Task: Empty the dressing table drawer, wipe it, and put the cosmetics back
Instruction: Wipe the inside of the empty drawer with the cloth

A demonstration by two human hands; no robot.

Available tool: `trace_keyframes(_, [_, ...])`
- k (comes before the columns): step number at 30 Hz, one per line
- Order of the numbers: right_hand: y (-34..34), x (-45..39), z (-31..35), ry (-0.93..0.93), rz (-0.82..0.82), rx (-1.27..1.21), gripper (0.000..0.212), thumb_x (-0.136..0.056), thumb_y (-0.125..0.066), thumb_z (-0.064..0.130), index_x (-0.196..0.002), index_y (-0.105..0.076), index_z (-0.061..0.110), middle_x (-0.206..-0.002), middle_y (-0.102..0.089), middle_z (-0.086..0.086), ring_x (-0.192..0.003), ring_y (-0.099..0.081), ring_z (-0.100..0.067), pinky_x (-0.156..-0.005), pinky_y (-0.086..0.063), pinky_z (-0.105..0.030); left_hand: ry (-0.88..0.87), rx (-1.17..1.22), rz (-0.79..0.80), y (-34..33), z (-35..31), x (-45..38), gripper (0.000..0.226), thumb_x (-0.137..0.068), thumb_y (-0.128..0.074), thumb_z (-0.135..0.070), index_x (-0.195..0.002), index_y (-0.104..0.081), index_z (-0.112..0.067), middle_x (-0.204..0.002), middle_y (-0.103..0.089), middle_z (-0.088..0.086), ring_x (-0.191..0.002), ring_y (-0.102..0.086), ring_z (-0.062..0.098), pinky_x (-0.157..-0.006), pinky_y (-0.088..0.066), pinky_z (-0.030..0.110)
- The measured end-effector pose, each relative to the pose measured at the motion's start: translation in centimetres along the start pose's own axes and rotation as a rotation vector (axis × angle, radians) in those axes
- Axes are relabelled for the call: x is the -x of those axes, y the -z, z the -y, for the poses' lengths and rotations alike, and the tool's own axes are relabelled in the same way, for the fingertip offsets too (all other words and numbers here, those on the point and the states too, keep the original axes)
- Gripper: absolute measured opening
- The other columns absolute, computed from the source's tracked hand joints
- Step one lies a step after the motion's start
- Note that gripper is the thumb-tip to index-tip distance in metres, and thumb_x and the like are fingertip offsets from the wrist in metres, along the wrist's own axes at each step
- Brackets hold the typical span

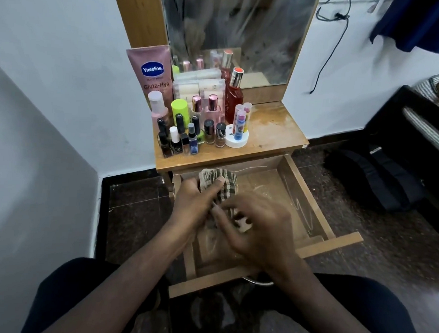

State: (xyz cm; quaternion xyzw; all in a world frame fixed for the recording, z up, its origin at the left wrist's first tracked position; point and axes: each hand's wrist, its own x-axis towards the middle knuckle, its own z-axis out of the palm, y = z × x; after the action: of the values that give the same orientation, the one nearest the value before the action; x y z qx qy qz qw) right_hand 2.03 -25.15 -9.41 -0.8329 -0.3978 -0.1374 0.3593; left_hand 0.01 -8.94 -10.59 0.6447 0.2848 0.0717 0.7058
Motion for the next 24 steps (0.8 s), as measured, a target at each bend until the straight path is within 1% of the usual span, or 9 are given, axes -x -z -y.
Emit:
trace_keyframes(2, [0.5,-0.6,-1.0,-0.393,-0.195,-0.249,0.022,-0.099,-0.067,0.044,-0.097,-0.074,0.024,-0.087,-0.075,0.009,-0.073,-0.072,-0.004,-0.069,-0.062,-0.03,-0.177,-0.275,-0.042,0.4,-0.5,-0.2,0.021,-0.101,-0.069,-0.033,-0.117,-0.074,-0.019,-0.101,-0.08,-0.004,-0.089,-0.076,0.003,-0.073,-0.058,0.017])
trace_keyframes(6, [0.2,-1.7,-2.3,-1.171,-0.005,-1.236,0.064,-0.088,-0.065,0.068,-0.122,-0.073,0.014,-0.124,-0.074,-0.014,-0.115,-0.069,-0.023,-0.106,-0.053,-0.048,-0.5,-0.735,0.043,-1.1,-0.7,0.8,0.03,-0.102,-0.065,-0.044,-0.128,-0.068,-0.029,-0.107,-0.073,-0.015,-0.087,-0.064,-0.006,-0.079,-0.054,0.018])
trace_keyframes(8, [-0.1,-1.8,-1.9,-1.312,0.013,-1.54,0.058,-0.093,-0.069,0.055,-0.12,-0.073,0.004,-0.115,-0.076,-0.018,-0.107,-0.072,-0.03,-0.101,-0.057,-0.046,-0.638,-0.869,0.201,-2.6,-0.3,2.3,0.026,-0.104,-0.059,-0.047,-0.118,-0.071,-0.03,-0.1,-0.073,-0.013,-0.078,-0.059,-0.005,-0.071,-0.043,0.01])
trace_keyframes(12, [-0.3,-2.4,-2.2,-1.508,-0.127,-1.423,0.023,-0.103,-0.054,0.015,-0.093,-0.067,-0.002,-0.072,-0.076,-0.015,-0.059,-0.075,-0.024,-0.057,-0.061,-0.031,-0.623,-0.768,0.229,-1.6,-0.1,2.4,0.039,-0.107,-0.045,-0.042,-0.095,-0.078,-0.025,-0.082,-0.074,-0.009,-0.064,-0.066,0.002,-0.052,-0.048,0.017])
trace_keyframes(16, [1.3,-1.5,-5.1,-1.285,-0.255,-1.036,0.023,-0.099,-0.057,0.018,-0.12,-0.066,0.011,-0.092,-0.082,-0.009,-0.084,-0.08,-0.026,-0.081,-0.064,-0.046,-0.636,-0.777,-0.028,2.8,-0.2,-1.7,0.033,-0.108,-0.047,-0.039,-0.1,-0.077,-0.03,-0.086,-0.075,-0.014,-0.071,-0.069,0.0,-0.059,-0.055,0.019])
trace_keyframes(19, [2.0,-0.9,-4.8,-0.785,-0.036,-0.292,0.022,-0.091,-0.058,0.033,-0.113,-0.063,0.033,-0.089,-0.073,0.005,-0.074,-0.067,-0.012,-0.068,-0.056,-0.033,-0.72,-0.699,-0.106,4.5,0.0,-3.7,0.036,-0.111,-0.048,-0.033,-0.1,-0.081,-0.022,-0.089,-0.075,-0.014,-0.08,-0.069,-0.001,-0.069,-0.05,0.015])
trace_keyframes(21, [0.8,-0.4,-4.2,-0.535,0.221,-0.118,0.039,-0.096,-0.065,0.029,-0.133,-0.054,0.035,-0.112,-0.07,0.002,-0.088,-0.065,-0.01,-0.077,-0.056,-0.027,-0.724,-0.668,-0.082,4.6,0.5,-4.1,0.037,-0.111,-0.048,-0.032,-0.098,-0.08,-0.02,-0.087,-0.075,-0.014,-0.08,-0.07,0.0,-0.07,-0.051,0.016])
trace_keyframes(23, [-1.2,0.2,-4.1,-0.394,0.651,0.03,0.076,-0.094,-0.065,0.056,-0.158,-0.036,0.027,-0.158,-0.047,-0.006,-0.137,-0.051,-0.019,-0.115,-0.046,-0.038,-0.709,-0.648,-0.019,4.1,1.2,-4.1,0.038,-0.112,-0.047,-0.032,-0.096,-0.079,-0.019,-0.085,-0.075,-0.014,-0.079,-0.072,0.0,-0.071,-0.055,0.017])
trace_keyframes(24, [-1.7,0.5,-4.1,-0.363,0.785,0.096,0.089,-0.091,-0.059,0.07,-0.163,-0.03,0.026,-0.167,-0.035,-0.005,-0.148,-0.041,-0.022,-0.122,-0.038,-0.043,-0.706,-0.639,0.005,3.9,1.5,-4.1,0.038,-0.112,-0.047,-0.032,-0.095,-0.078,-0.018,-0.085,-0.075,-0.014,-0.079,-0.072,0.0,-0.072,-0.056,0.018])
